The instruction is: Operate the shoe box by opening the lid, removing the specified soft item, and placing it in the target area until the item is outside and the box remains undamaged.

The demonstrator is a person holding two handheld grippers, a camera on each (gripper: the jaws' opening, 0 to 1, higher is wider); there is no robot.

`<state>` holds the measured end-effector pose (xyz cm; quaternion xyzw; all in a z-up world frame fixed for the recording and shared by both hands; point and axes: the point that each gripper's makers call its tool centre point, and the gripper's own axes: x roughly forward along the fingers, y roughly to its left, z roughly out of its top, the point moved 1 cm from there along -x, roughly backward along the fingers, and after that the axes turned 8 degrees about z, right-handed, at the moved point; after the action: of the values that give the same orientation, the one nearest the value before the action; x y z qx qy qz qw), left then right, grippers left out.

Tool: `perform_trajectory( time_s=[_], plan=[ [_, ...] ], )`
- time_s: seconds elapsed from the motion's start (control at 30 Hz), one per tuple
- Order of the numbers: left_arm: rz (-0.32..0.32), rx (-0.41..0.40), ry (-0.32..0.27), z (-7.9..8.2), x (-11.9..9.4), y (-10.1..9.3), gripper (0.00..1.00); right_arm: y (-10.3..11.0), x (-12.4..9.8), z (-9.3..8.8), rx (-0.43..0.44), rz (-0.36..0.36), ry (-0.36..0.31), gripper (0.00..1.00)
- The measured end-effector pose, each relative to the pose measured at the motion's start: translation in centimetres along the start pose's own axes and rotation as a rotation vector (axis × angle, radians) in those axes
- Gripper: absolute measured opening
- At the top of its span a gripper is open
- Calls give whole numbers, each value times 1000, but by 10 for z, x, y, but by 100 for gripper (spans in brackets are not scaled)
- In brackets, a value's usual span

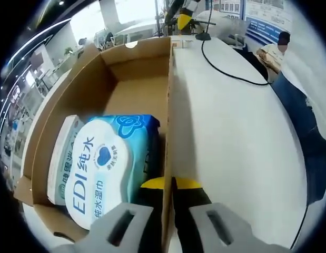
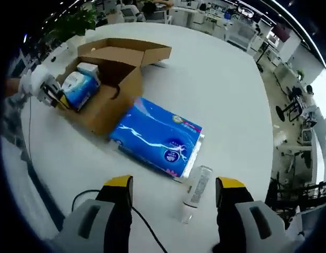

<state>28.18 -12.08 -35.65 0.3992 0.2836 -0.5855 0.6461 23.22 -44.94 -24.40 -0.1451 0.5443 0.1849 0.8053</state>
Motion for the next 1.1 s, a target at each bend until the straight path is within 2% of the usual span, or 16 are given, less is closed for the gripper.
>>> perform_trajectory(
  time_s=[0.1,0.3,0.4,0.43,0.53,0.8,0.93,1.1],
  plan=[
    [-1,0,0,0,0,0,1,10,-7,21,-88,-4,-29,66],
    [-3,4,-1,0,0,0,1,27,-20,60,-207,8,-68,66],
    [-3,6,-2,0,0,0,1,31,-24,76,-312,0,-63,63],
    [-4,7,-2,0,0,0,1,32,-24,78,-321,2,-65,64],
    [-4,6,-2,0,1,0,1,42,-24,98,-389,19,-102,63],
    [-3,-2,3,0,0,0,1,67,-14,128,-435,77,-122,64],
    [-6,0,1,0,-1,0,1,77,-10,142,-494,95,-142,64],
    [-13,1,3,0,-1,0,1,84,5,162,-553,110,-160,61]
  ],
)
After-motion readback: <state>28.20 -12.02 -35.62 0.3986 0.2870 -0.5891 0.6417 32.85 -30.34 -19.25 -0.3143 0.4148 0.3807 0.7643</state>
